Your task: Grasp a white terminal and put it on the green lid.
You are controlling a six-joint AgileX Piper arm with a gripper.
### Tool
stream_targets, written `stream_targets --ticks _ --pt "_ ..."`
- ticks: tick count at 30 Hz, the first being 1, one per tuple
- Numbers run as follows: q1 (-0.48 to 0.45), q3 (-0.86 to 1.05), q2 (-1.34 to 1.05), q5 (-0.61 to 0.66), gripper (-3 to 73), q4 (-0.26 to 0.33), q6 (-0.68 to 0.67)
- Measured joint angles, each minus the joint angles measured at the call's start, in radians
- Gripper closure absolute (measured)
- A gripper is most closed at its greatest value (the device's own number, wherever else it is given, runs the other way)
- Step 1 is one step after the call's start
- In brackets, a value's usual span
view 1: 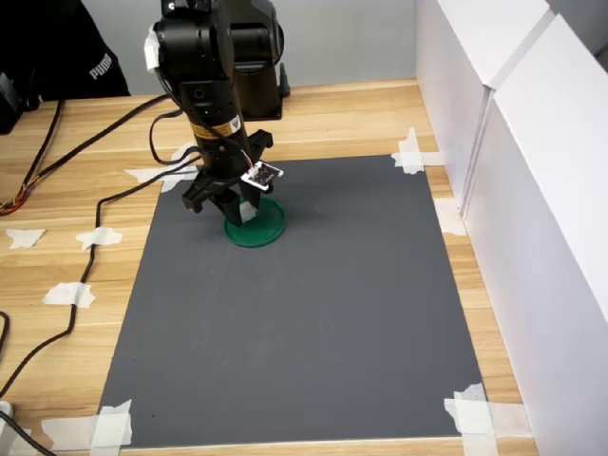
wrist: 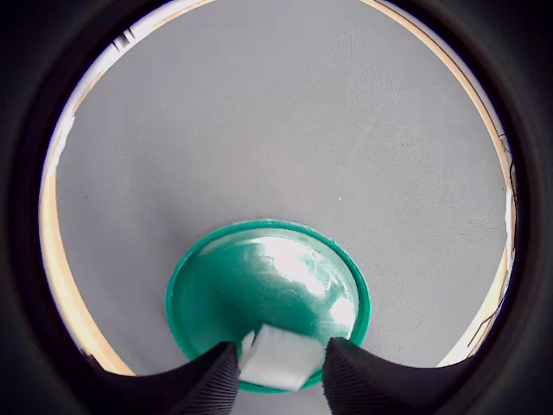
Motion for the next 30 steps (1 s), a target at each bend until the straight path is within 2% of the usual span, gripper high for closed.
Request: stream_targets --ticks 3,6,14,18,22,25,28,30 --pt "0.000 0.000 0.000 0.008 15.4 0.002 0.004" --pt "0.000 0.000 -0.008 0.017 13.0 0.004 0.016" --pt "0.000 0.000 -0.171 0.024 13.6 0.027 0.074" --pt "0.000 0.004 -0.292 0.023 17.9 0.066 0.156" --pt "0.000 0.010 -0.412 0.023 28.1 0.136 0.216" --pt "0.000 0.010 -0.496 0.023 43.2 0.175 0.249" --pt "0.000 0.010 -0.578 0.018 58.8 0.182 0.311" --pt "0.000 0.010 -0.633 0.013 66.5 0.174 0.385"
